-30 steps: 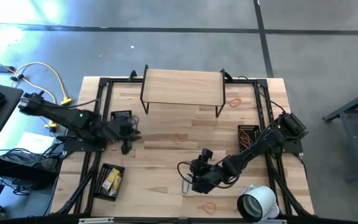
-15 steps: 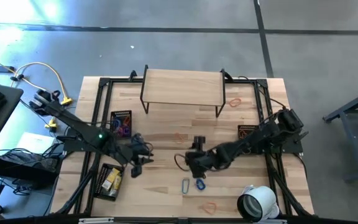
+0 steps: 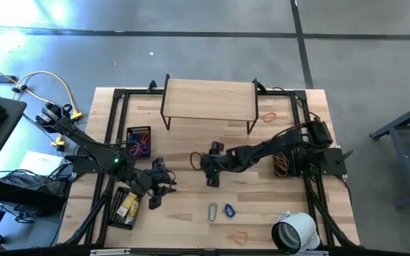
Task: Pick & Place Office Desk Supplies
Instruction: Put the orange rubber band into the top right black bin
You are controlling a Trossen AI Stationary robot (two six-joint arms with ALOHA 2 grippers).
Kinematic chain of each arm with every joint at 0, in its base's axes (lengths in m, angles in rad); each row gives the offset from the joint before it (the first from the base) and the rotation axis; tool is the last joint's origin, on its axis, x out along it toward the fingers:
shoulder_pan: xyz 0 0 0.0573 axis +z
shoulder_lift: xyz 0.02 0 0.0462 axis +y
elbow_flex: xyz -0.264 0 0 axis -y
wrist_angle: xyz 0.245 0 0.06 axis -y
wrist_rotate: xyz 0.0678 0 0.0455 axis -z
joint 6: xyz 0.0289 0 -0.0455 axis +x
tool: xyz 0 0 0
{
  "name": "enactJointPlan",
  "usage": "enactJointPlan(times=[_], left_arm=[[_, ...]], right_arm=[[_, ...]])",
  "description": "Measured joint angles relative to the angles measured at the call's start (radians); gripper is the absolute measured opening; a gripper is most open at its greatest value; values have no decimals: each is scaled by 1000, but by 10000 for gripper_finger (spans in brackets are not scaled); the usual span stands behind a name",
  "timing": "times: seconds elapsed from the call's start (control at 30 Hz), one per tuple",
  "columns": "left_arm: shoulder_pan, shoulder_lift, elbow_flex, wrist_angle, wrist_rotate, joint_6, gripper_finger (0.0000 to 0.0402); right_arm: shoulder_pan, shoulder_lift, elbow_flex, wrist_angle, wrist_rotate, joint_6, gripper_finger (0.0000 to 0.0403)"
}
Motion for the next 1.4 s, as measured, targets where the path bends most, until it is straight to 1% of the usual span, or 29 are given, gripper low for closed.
enactJointPlan(times=[0.1, 0.17, 0.23, 0.3, 0.37, 0.47, 0.7, 0.87, 1.0, 1.1, 1.23, 1.3, 1.4], left_arm=[[-3, 0, 0, -6, 0, 0, 115], [-10, 0, 0, -6, 0, 0, 115], [-12, 1, 0, -9, 0, 0, 115], [-13, 2, 0, -2, 0, 0, 115], [-14, 2, 0, -6, -1, 2, 115], [-17, 2, 1, 3, -1, 3, 115], [-17, 3, 0, 3, -2, 3, 115], [-17, 3, 0, 2, -1, 2, 115], [-17, 3, 0, 1, -1, 0, 115], [-17, 3, 0, 0, -1, 0, 115], [-17, 3, 0, 0, -1, 0, 115], [-17, 3, 0, 1, -1, 0, 115], [-18, 3, 0, 0, -1, 0, 115]], right_arm=[[-17, 58, 3, 59, -50, -14, 247], [-16, 78, -4, 33, -49, -29, 247], [-17, 106, 5, 95, -68, -35, 247], [-15, 110, -2, 70, -71, -44, 247], [-15, 132, 4, 109, -66, -48, 245], [-15, 132, 2, 105, -47, -51, 238], [-29, 132, 3, 96, -75, -42, 208], [-31, 134, 2, 100, -57, -31, 184], [-8, 135, 1, 135, -37, -113, 177], [8, 137, 1, 155, 20, -162, 177], [5, 139, 0, 151, 130, -138, 178], [-6, 139, 0, 152, 123, -105, 178], [-28, 139, 0, 143, 57, -34, 178]])
